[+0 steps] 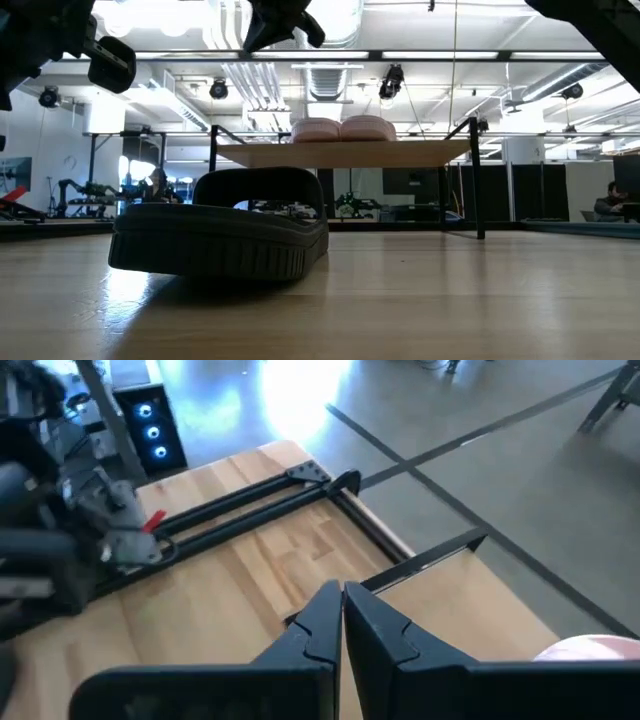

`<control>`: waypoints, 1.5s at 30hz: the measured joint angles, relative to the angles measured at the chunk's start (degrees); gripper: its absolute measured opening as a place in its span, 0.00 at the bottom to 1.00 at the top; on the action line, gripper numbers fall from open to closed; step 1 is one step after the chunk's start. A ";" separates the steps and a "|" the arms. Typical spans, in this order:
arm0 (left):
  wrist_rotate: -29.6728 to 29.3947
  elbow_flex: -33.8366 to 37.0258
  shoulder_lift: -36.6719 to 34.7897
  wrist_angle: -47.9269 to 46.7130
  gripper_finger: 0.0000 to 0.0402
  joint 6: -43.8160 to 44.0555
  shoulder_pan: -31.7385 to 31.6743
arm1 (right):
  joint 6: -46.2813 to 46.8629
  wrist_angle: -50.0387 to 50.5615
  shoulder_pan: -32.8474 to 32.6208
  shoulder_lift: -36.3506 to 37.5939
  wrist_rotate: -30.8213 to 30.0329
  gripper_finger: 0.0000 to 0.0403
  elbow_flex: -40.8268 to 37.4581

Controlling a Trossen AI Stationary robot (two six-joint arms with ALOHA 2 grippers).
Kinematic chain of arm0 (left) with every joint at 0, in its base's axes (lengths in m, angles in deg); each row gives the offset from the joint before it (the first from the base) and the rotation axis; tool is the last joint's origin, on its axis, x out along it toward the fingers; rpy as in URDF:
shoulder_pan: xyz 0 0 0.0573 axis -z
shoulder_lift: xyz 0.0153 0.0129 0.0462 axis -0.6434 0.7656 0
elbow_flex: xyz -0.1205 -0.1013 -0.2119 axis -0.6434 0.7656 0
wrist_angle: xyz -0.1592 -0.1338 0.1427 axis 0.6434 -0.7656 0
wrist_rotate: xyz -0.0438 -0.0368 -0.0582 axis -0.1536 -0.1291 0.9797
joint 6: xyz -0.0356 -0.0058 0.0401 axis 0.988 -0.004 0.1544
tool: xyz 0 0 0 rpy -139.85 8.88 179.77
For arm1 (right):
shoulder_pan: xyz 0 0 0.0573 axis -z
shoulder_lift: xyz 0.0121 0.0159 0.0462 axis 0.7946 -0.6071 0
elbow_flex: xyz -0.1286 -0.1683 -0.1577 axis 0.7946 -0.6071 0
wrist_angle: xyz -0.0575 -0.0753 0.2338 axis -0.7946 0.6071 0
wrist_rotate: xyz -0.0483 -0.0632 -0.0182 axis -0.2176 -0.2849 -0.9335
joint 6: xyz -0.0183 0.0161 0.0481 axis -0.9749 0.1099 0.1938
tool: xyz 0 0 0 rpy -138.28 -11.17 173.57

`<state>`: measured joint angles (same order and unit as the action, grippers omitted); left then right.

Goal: Pick and place slides into the shelf
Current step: Put the right black slide under the shelf

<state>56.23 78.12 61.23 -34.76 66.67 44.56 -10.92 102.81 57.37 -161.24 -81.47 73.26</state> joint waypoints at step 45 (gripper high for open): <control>0.00 0.00 0.00 0.00 0.00 0.00 -0.02 | -6.95 11.02 -28.17 -0.74 -2.89 0.49 -21.66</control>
<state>56.23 78.12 61.23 -34.76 66.67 44.54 -17.86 113.83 29.20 -161.98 -84.35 51.60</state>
